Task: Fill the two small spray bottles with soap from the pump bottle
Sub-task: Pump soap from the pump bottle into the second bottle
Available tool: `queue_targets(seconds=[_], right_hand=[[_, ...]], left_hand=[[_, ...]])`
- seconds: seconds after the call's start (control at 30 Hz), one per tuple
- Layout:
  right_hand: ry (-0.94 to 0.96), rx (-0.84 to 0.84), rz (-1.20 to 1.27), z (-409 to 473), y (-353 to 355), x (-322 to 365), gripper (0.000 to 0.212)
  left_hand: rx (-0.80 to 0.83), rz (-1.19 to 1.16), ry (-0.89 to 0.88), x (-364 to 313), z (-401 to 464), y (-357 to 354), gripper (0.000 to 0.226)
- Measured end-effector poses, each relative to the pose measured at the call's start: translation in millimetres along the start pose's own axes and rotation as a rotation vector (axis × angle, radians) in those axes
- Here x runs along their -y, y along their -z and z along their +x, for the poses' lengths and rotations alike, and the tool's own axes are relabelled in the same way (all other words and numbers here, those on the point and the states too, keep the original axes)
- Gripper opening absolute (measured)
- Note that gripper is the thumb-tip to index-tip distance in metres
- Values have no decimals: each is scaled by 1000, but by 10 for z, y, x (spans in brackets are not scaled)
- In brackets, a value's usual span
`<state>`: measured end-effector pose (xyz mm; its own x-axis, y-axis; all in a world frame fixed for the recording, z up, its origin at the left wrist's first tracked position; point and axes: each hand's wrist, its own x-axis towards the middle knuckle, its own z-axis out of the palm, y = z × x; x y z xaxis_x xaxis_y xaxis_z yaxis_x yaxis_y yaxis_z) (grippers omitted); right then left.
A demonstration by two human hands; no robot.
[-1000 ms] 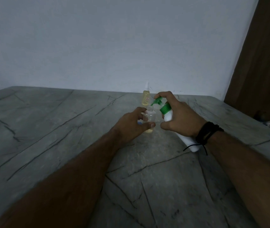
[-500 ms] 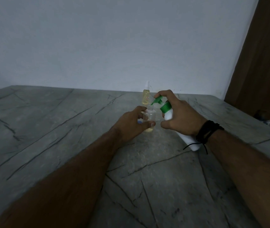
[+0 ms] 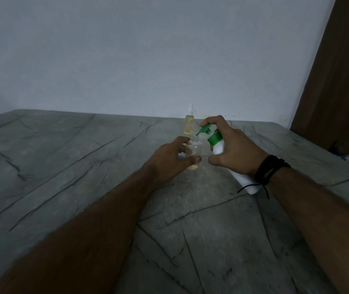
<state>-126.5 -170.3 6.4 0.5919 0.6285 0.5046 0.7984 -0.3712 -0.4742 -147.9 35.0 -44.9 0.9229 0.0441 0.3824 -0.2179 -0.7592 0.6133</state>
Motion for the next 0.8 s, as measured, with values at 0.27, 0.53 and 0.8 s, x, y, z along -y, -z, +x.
queue_targets(seconds=[0.27,0.53,0.8], right_hand=[[7,3,8,1,9,3,75],[7,6,8,-2,13,15,76],[-2,5,7,-9,12,21,77]], left_hand=[[-7,5,3,-4,-8,3,71],[4,7,-2,-7,-13,1,72],[5,7,-3,-14,-15,7,70]])
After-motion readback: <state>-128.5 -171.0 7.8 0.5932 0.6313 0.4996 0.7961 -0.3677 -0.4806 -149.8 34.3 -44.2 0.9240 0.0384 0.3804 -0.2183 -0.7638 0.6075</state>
